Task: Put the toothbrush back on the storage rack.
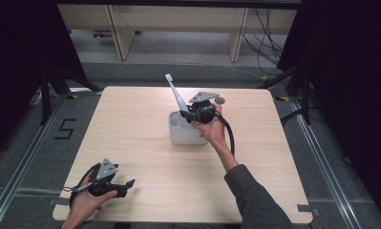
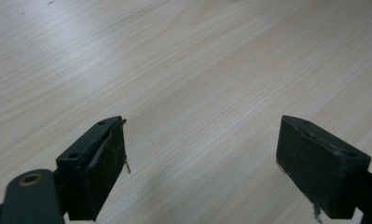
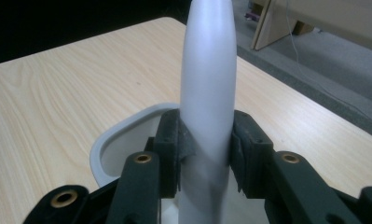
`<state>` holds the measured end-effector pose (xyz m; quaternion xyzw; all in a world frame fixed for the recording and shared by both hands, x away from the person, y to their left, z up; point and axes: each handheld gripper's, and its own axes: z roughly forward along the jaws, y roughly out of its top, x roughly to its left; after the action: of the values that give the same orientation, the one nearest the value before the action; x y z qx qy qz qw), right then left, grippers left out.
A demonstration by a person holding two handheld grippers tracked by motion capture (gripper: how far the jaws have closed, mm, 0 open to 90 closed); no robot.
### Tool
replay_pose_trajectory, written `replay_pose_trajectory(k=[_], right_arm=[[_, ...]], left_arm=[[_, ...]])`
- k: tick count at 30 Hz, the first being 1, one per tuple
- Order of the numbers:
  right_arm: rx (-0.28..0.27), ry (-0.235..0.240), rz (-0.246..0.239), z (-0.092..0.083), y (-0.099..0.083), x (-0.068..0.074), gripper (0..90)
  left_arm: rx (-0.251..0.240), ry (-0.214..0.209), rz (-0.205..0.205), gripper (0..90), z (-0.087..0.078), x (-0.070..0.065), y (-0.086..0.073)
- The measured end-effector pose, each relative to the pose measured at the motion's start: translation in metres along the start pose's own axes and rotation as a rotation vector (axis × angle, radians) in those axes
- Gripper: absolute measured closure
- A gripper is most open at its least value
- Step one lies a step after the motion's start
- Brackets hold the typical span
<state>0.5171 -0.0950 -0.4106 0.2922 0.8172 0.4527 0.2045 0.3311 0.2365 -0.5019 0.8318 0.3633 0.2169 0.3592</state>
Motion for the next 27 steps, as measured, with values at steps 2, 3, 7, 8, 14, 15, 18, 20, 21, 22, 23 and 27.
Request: replay_pose_trajectory(k=[2,3,7,8,14,15,18,20,21,22,23,27], right_arm=[[0.026,0.016,-0.001,0.0014,-0.0016,0.0001,66.5],[0.023,0.005,-0.001,0.0022,-0.0023,0.0007,66.5],[0.05,0.013,-0.006,0.0034,-0.0031,0.0012,66.5],[0.051,0.008,0.001,0.0042,-0.0037,0.0025,66.5],[0.085,0.017,-0.006,0.0052,-0.0042,0.0011,66.4],[0.073,0.01,-0.003,0.0061,-0.0049,0.0012,66.4],[0.101,0.019,0.007,0.0039,-0.0042,-0.0001,66.4],[0.095,0.017,0.0,0.004,-0.0043,-0.0011,66.4],[0.094,0.017,0.0,0.004,-0.0044,-0.0011,66.4],[0.098,0.018,-0.002,0.0038,-0.0043,-0.0013,66.4],[0.1,0.017,-0.002,0.0037,-0.0043,-0.0013,66.4],[0.118,0.025,0.021,0.0028,-0.0051,0.0005,66.4]], left_arm=[[-0.004,0.001,-0.002,15.2,0.0003,0.0,-0.0001],[-0.009,0.005,0.001,15.2,0.0004,0.0001,0.0],[-0.016,0.007,0.001,15.2,0.0006,0.0003,0.0001],[-0.014,0.003,-0.006,15.2,0.0005,-0.0001,-0.0001],[-0.013,0.004,0.007,15.2,0.0003,0.0003,0.0003],[-0.01,0.0,0.027,15.2,0.0003,0.0017,0.0008],[-0.023,0.003,0.002,15.2,0.0011,-0.0001,-0.0001],[-0.012,-0.005,-0.012,15.2,0.0004,-0.0012,-0.0004],[-0.016,-0.005,-0.016,15.2,0.0007,-0.0016,-0.0004],[-0.015,-0.005,-0.013,15.2,0.0005,-0.0015,-0.0005],[-0.013,-0.005,-0.013,15.2,0.0004,-0.0015,-0.0004],[-0.01,-0.006,-0.014,15.2,0.0006,-0.0015,-0.0008]])
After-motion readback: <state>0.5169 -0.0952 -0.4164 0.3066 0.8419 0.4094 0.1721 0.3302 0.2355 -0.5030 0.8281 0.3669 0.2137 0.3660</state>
